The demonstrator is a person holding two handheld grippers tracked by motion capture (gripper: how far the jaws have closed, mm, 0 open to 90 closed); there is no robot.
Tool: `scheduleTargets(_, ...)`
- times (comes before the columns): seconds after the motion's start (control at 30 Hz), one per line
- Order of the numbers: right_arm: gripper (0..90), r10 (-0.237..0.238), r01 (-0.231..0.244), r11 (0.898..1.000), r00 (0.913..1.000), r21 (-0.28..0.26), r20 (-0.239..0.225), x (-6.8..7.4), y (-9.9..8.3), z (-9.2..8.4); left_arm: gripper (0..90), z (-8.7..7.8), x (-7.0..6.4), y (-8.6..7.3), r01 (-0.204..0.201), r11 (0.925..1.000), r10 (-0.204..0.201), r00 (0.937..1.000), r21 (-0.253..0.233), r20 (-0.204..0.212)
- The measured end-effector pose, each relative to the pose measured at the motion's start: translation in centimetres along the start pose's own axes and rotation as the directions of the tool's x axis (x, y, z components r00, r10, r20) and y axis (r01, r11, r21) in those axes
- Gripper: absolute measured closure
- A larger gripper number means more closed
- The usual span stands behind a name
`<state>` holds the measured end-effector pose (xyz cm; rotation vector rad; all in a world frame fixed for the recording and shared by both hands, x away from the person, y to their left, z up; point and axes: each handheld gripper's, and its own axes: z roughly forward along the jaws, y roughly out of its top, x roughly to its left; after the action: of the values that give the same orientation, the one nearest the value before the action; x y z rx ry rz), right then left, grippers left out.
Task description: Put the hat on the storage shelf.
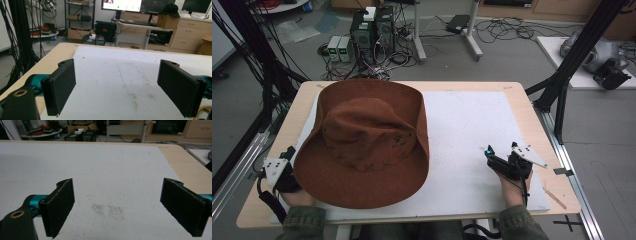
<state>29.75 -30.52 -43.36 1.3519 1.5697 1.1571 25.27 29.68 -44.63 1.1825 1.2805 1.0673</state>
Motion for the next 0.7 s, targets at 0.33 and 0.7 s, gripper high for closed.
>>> scheduleTargets(0.33,11.6,-0.006,0.006,1.0,1.0,0.007,-0.008,0.34,-0.02,0.18,15.5,-0.18,0.15,-0.01,0.003,1.0,-0.003,1.0,-0.005,-0.001)
scheduleTargets(0.7,11.6,-0.005,0.005,1.0,0.9998,0.018,-0.017,0.55,-0.24,0.33,15.5,-0.03,0.08,-0.08,0.005,1.0,-0.005,1.0,-0.001,0.005)
